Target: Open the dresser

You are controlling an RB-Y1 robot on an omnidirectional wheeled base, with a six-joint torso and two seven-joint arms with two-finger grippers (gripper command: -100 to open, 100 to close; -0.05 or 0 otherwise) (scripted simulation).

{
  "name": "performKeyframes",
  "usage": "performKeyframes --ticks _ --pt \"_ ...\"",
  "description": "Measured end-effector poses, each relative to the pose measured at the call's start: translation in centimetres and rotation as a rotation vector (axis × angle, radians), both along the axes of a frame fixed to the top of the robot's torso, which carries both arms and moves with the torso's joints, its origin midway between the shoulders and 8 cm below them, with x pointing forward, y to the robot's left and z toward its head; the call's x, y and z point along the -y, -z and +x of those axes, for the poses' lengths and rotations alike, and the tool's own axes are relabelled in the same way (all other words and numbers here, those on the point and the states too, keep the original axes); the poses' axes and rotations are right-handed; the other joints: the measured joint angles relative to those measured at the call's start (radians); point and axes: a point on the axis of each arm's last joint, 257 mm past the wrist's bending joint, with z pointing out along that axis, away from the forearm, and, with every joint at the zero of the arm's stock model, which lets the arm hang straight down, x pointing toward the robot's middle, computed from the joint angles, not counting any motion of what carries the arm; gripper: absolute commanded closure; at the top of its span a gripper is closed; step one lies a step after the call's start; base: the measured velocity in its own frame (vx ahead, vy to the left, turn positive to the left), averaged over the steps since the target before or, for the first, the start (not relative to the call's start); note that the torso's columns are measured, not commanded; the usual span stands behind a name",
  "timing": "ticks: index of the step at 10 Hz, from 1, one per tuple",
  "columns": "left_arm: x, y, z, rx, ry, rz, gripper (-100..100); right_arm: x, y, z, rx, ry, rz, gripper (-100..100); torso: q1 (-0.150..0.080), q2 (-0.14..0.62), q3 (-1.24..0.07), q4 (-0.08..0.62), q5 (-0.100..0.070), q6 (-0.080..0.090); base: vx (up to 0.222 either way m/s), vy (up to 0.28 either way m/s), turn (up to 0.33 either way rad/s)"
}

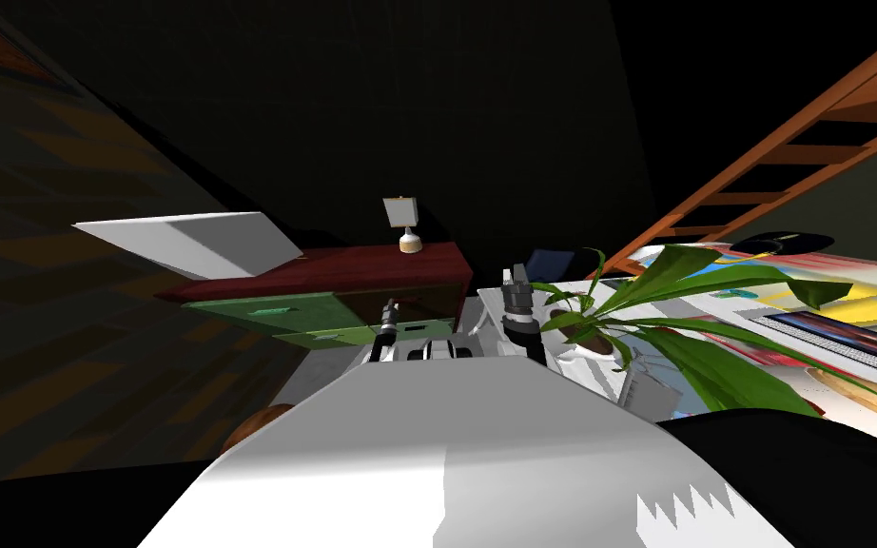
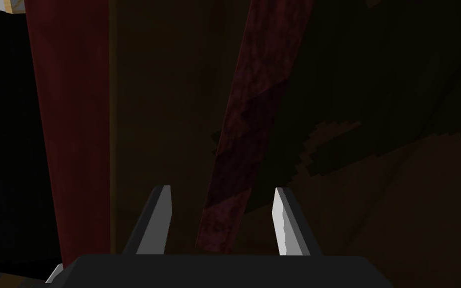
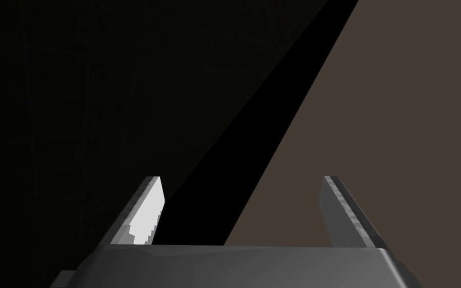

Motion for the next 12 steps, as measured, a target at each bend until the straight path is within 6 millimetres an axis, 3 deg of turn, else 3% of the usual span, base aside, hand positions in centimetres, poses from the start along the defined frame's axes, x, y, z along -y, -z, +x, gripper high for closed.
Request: performKeyframes --ticks 10,11,12 --pt "0.2 -0.1 -1.7 -0.009 0.012 0.002 100 0.0 0.0 0.0 0.000 0.000 0.000 0 0.000 0.003 0.001 0.002 -0.001 0.000 -0.155 -0.013 0.012" --pt "0.2 0.1 -1.8 -0.016 0.012 0.001 -100 0.0 0.0 0.0 0.000 0.000 0.000 0 0.000 -0.002 -0.001 0.002 -0.001 0.000 -0.025 -0.010 0.013" --pt "0.0 -0.4 -1.6 -0.014 0.013 0.002 -100 0.0 0.0 0.0 0.000 0.000 0.000 0 0.000 -0.005 -0.003 0.000 -0.001 0.000 -0.014 -0.010 0.007"
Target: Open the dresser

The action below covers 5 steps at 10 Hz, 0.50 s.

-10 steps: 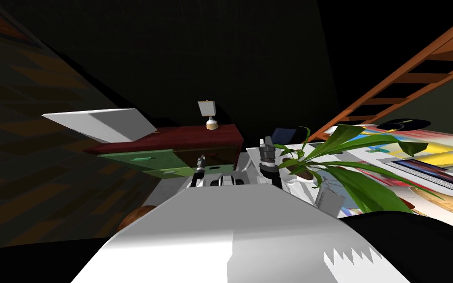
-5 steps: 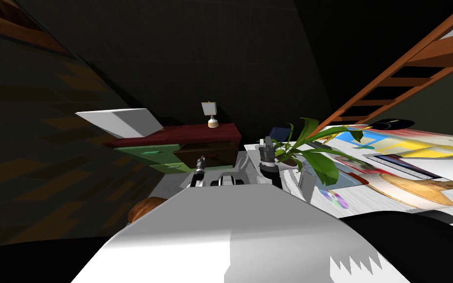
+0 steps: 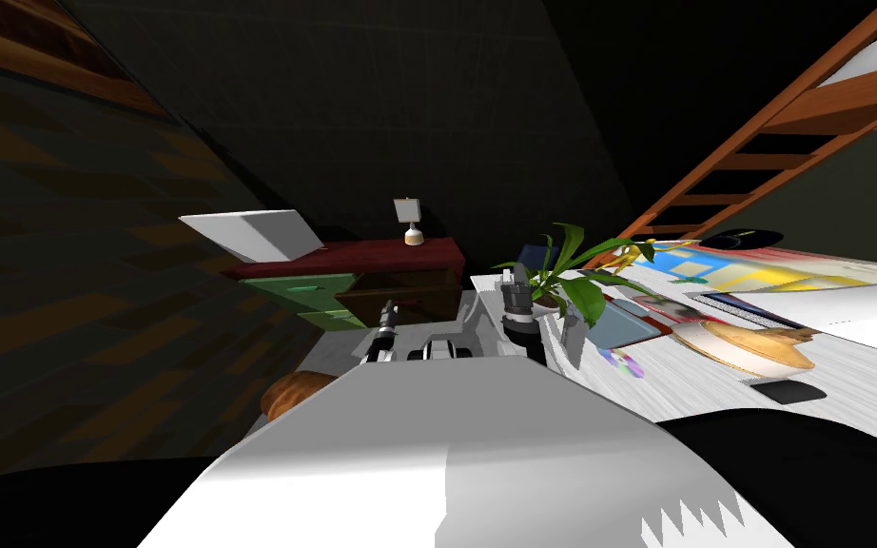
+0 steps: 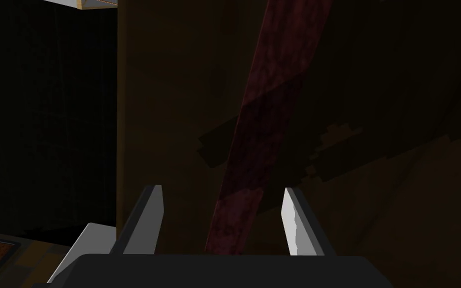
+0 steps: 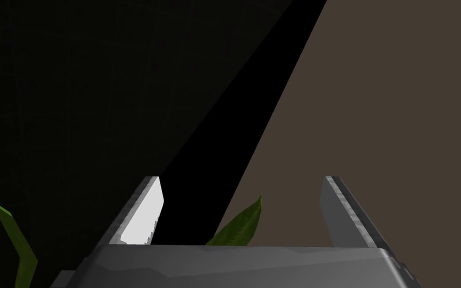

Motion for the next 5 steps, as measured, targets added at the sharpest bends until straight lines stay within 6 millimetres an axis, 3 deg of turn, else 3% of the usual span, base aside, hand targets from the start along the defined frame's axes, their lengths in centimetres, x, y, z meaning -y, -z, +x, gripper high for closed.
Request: performKeyframes --ticks 5 --pt "-0.3 -2.4 0.7 0.000 0.003 -0.001 -100 0.0 0.0 0.0 0.000 0.000 0.000 0 0.001 0.005 0.003 0.000 0.001 0.000 -0.006 -0.010 0.007"
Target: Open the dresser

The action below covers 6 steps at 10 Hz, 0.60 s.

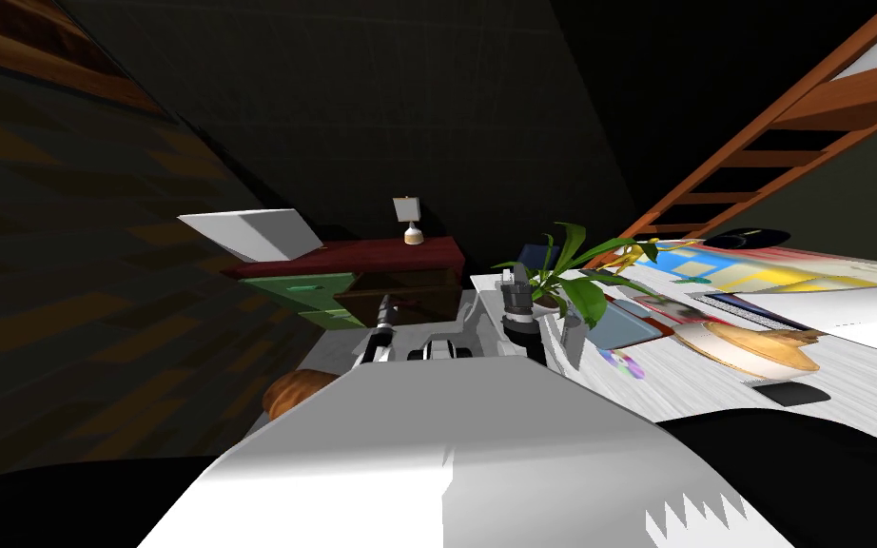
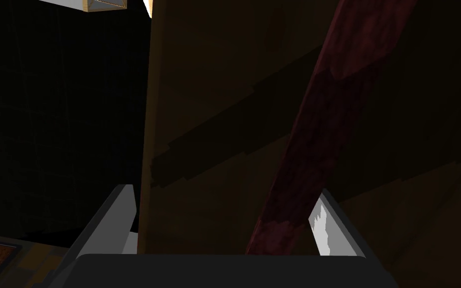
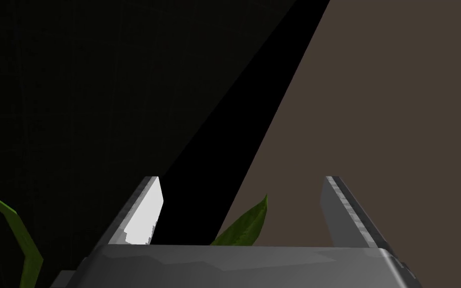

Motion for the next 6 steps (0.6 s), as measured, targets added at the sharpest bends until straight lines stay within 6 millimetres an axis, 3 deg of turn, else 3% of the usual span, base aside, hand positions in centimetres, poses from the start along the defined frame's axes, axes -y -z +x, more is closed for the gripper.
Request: performKeyframes --ticks 4,5,6 --pt "-0.24 -1.47 0.25 -0.020 0.003 -0.002 -100 0.00 0.00 0.00 0.000 0.000 0.000 0 -0.003 0.005 0.002 0.005 -0.003 0.000 -0.011 -0.009 0.006" --pt "-0.26 -1.33 0.21 -0.025 0.003 -0.002 0 0.00 0.00 0.00 0.000 0.000 0.000 0 -0.002 0.004 0.002 0.004 -0.002 0.000 0.000 0.000 0.000" --pt "-0.28 -1.14 0.16 -0.030 0.003 -0.002 0 0.00 0.00 0.00 0.000 0.000 0.000 0 -0.002 0.003 0.001 0.003 -0.002 0.000 0.000 0.000 0.000"
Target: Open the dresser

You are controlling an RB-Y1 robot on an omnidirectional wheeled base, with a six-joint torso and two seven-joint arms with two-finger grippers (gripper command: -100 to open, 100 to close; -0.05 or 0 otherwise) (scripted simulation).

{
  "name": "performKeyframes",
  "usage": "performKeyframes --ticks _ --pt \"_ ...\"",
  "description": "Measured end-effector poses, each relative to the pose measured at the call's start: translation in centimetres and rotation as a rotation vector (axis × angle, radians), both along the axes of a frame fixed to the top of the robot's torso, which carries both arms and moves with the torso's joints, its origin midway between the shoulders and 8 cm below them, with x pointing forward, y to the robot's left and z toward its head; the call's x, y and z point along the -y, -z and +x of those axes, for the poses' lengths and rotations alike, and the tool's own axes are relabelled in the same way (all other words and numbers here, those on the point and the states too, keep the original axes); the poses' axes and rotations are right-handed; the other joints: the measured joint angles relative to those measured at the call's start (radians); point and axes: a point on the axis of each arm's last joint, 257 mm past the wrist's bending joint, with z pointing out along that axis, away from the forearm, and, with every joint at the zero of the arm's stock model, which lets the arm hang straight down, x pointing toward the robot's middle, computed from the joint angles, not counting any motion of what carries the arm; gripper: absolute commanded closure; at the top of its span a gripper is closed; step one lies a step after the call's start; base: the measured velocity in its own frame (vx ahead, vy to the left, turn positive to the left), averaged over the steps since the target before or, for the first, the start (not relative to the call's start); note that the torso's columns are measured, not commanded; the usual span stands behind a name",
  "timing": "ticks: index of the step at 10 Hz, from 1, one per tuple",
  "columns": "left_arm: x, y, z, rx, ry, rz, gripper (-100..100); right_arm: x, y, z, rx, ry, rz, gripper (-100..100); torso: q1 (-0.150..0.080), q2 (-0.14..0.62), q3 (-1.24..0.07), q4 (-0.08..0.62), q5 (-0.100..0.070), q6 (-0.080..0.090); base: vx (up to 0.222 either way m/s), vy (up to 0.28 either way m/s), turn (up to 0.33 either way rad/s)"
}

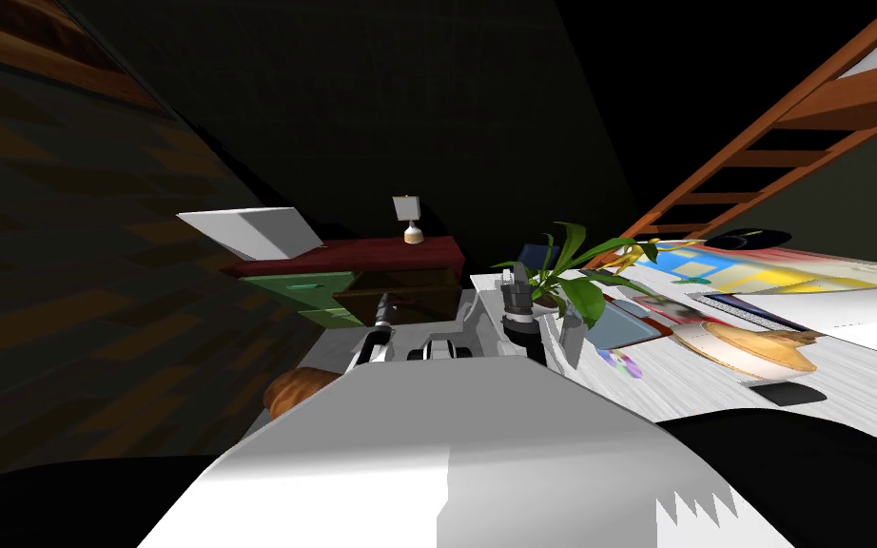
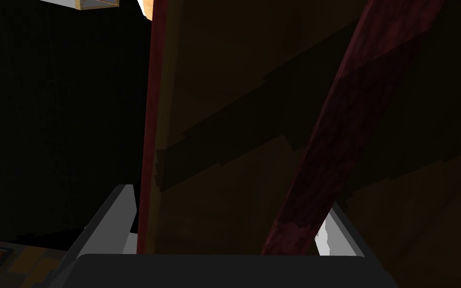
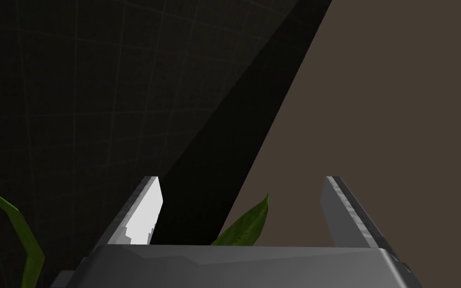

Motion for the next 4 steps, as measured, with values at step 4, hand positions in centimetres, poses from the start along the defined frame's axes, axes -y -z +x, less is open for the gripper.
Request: performKeyframes --ticks 4 --pt "-0.05 0.34 -0.10 -0.009 -0.001 0.000 0 0.00 0.00 0.00 0.000 0.000 0.000 0 0.001 -0.003 -0.002 -0.002 0.001 0.000 0.000 0.000 0.000"
